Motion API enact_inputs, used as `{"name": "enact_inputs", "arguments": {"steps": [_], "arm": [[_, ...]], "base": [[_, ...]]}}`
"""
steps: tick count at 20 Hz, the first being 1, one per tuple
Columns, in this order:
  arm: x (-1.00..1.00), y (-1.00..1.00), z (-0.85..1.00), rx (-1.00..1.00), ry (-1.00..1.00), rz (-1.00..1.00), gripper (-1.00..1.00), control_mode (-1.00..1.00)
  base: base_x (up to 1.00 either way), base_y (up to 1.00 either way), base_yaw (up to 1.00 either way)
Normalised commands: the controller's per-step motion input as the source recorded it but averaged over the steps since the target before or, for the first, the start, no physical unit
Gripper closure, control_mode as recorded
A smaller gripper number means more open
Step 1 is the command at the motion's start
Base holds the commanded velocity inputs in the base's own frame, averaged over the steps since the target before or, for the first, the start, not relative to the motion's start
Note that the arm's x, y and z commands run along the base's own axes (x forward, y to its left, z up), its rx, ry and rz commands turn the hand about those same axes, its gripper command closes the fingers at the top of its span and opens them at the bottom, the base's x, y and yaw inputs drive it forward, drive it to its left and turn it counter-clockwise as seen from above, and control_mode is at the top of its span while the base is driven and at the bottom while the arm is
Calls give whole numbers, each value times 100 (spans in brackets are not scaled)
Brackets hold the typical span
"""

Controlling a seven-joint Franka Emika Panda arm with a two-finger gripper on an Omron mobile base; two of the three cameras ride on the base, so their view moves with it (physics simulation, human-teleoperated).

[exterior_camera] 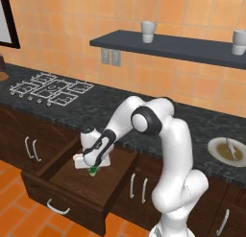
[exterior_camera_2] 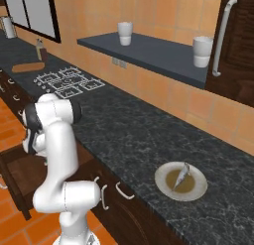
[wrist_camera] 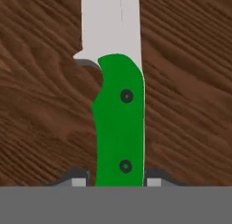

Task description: Pick up the knife from the drawer and place it on the cutting board. Then place the meat from the plate to the cutting board.

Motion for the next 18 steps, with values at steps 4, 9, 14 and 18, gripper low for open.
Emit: {"name": "enact_inputs", "arguments": {"steps": [4,9,14,18], "arm": [[-98,6,100,-7,0,0,100,-100],[-98,0,100,-2,-2,0,100,-100],[-80,-14,100,0,0,-1,100,-100],[-34,-48,100,0,-4,1,100,-100]], "base": [[0,0,0],[0,0,0],[0,0,0],[0,0,0]]}}
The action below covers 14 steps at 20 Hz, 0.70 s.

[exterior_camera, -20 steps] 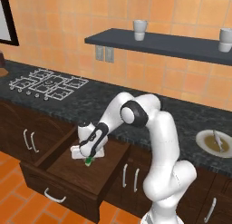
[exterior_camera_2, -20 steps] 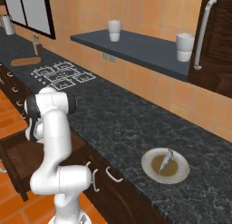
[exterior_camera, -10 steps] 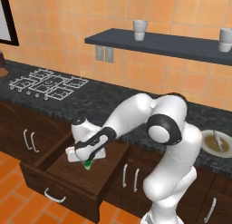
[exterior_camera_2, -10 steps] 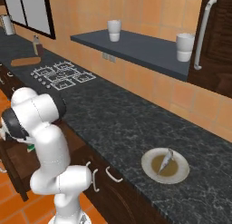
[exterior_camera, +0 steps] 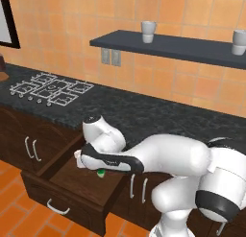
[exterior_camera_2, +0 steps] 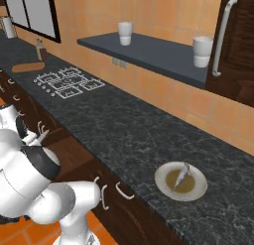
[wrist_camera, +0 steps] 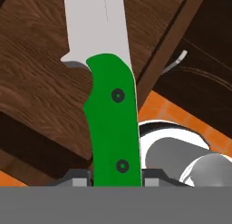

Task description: Pick up the knife from the drawer and place it on the cutting board. Then place the meat from the plate to the cutting board.

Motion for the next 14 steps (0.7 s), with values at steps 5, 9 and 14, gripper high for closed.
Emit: {"name": "enact_inputs", "arguments": {"steps": [5,9,14], "arm": [[-20,-76,93,5,-1,0,100,-100],[-18,-90,60,17,0,-2,100,-100],[-2,-84,25,3,0,-5,100,-100]], "base": [[0,0,0],[0,0,0],[0,0,0]]}}
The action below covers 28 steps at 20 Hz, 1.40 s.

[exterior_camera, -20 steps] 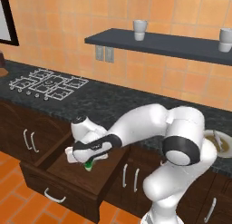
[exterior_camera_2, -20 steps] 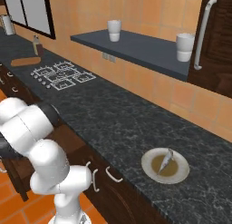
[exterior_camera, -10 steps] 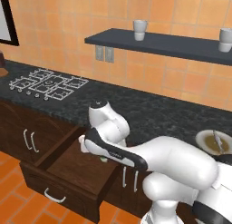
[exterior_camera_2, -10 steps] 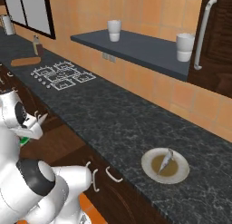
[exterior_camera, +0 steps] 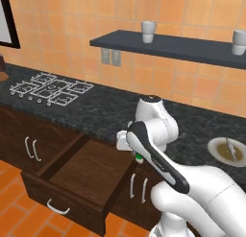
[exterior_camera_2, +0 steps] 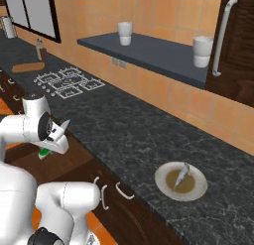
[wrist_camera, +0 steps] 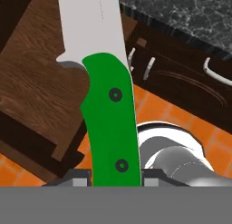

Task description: Pick up the knife from the drawer and place it on the cutting board. Then place the meat from the plate to the cutting board.

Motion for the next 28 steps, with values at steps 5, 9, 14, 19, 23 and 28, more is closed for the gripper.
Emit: {"name": "enact_inputs", "arguments": {"steps": [5,9,14,19,23,28], "arm": [[-9,-4,-2,-1,0,4,100,100],[0,0,0,0,0,0,100,100],[0,0,0,0,0,0,100,100],[0,0,0,0,0,0,100,100],[0,0,0,0,0,0,100,100],[0,0,0,0,0,0,100,100]], "base": [[-59,8,14],[-100,52,46],[-50,91,75],[50,67,59],[100,10,24],[100,-10,7]]}}
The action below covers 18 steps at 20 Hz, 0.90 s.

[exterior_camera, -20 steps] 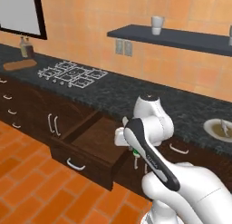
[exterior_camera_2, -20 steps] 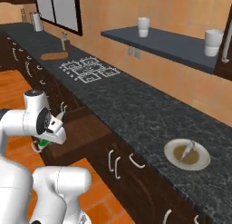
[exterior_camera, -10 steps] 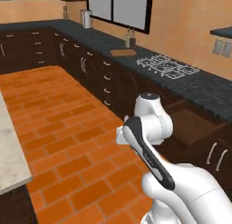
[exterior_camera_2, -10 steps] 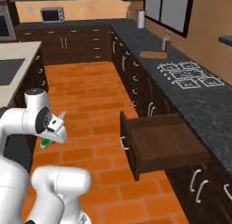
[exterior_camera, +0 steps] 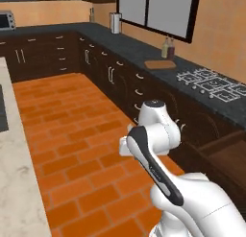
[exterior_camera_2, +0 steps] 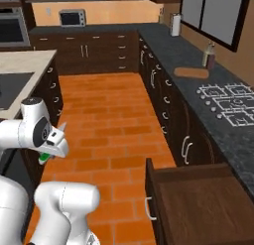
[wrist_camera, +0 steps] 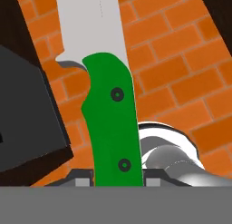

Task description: Pick up the knife from the drawer and place it on the cutting board. Then place the meat from the plate to the cutting board.

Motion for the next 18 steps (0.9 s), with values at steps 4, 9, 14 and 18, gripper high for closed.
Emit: {"name": "enact_inputs", "arguments": {"steps": [4,9,14,18], "arm": [[0,0,0,0,0,0,100,100],[0,0,0,0,0,0,100,100],[0,0,0,0,0,0,100,100],[0,0,0,0,0,0,100,100]], "base": [[100,-29,0],[100,-34,0],[100,-4,-5],[100,41,-45]]}}
